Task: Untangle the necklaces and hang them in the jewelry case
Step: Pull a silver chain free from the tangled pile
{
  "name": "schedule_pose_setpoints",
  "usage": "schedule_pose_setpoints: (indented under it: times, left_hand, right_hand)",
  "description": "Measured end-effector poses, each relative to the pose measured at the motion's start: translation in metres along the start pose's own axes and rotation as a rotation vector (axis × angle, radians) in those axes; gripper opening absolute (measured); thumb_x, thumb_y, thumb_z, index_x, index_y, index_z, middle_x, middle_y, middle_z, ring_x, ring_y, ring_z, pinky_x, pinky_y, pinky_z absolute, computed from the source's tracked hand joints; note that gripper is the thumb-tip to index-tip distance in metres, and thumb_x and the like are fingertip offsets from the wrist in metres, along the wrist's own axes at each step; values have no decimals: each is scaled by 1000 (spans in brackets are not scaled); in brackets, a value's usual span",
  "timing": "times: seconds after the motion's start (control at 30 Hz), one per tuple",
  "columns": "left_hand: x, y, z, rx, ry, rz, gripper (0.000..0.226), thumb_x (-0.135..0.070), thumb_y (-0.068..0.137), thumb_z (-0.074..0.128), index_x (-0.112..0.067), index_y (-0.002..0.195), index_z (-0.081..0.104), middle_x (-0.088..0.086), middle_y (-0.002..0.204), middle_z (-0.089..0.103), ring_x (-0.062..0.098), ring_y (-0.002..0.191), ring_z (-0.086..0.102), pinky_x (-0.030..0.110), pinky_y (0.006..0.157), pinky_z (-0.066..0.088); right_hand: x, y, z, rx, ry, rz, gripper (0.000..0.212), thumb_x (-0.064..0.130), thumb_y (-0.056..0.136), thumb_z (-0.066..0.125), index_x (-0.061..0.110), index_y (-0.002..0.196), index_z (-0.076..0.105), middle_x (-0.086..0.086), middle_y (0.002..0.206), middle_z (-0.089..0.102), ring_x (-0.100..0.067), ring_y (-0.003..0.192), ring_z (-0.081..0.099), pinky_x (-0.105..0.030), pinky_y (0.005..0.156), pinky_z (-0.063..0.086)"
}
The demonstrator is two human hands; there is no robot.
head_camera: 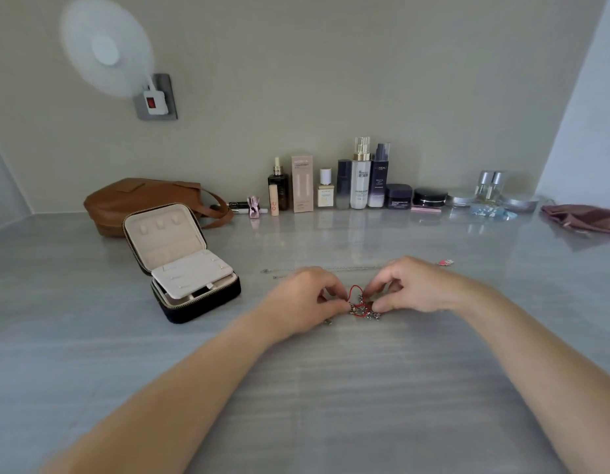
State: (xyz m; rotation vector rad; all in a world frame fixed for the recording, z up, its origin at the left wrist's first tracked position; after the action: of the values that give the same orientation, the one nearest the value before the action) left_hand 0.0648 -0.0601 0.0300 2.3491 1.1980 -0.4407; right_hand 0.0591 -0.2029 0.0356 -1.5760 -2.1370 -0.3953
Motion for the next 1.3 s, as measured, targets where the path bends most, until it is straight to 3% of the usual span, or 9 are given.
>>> schedule_pose_setpoints:
  times: [0.1,0.2,0.37,0.47,0.57,0.7,1.0,1.17,1.3]
  left_hand:
    - [7,0,-6,-80,13,-58,12,-27,84,64,-17,89,67,-8,84,55,11,78,51,24,72,42]
    - [13,1,-9,-118,3,-103,12,-27,86,61,-16,90,64,-10,82,55,10,72,48,22,66,36]
    - [8,0,-13,-174,-109,-44,25,-29,86,62,-21,110,60,-14,101,55,5,89,50,16,75,36]
    - [-3,0,-17,-203,-442,-39,21,-22,95,48,-16,110,62,-15,96,60,2,88,57,19,78,46]
    - [-12,0,-14,-79,-809,-71,30,-25,99,35,-15,102,63,-6,90,69,6,94,64,20,91,45]
    - [-17,-2,-17,-22,-994,-74,30,-27,94,43,-12,86,67,-4,62,64,17,70,62,23,78,47]
    - [2,0,-44,-178,-1007,-116,13,-23,78,62,-11,76,65,-6,57,55,8,51,46,20,62,42]
    - [9,-1,-62,-244,-1023,-136,11,-24,74,64,-14,70,67,-5,54,50,8,47,41,22,58,34]
    - [16,-2,-72,-260,-1083,-152,16,-21,79,61,-15,65,67,-3,56,52,7,43,41,24,58,37]
  right_hand:
    - [1,-2,1,33,84,-3,19,21,70,79,32,80,67,15,58,59,6,50,50,-10,53,36]
    - [0,-1,3,35,95,5,18,17,70,79,24,75,64,12,58,58,1,52,50,-16,55,39]
    - [6,-1,-5,-68,266,-35,21,8,75,74,17,69,56,3,58,63,-9,52,56,-27,61,41]
    - [22,-4,-18,-200,459,-116,18,3,79,67,14,73,54,6,53,66,-4,46,58,-20,50,42]
    - [42,-10,-26,-308,629,-205,14,2,81,65,13,73,61,3,56,65,-4,43,53,-16,46,41]
    - [47,-16,-37,-437,722,-223,13,7,82,64,17,74,64,6,54,61,-3,43,46,-16,45,40]
    - [19,-17,-50,-538,1087,-121,16,7,86,57,14,76,67,5,53,48,-7,47,39,-18,48,35]
    - [17,-24,-67,-564,1305,-219,8,21,63,68,16,69,72,3,54,49,-6,45,40,-16,45,35]
    - [9,-24,-73,-596,1303,-207,14,17,72,61,19,65,73,5,54,51,-6,45,40,-16,45,35]
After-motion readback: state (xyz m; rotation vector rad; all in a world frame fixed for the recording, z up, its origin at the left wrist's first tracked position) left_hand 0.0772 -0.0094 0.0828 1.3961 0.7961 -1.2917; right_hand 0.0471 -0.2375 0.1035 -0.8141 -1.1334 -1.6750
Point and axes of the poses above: each hand's wrist, its own y-axis towards the middle knuckle, its own z-axis out of the palm, x = y × z, the point moved 7 cm from there along y, towards the middle knuckle
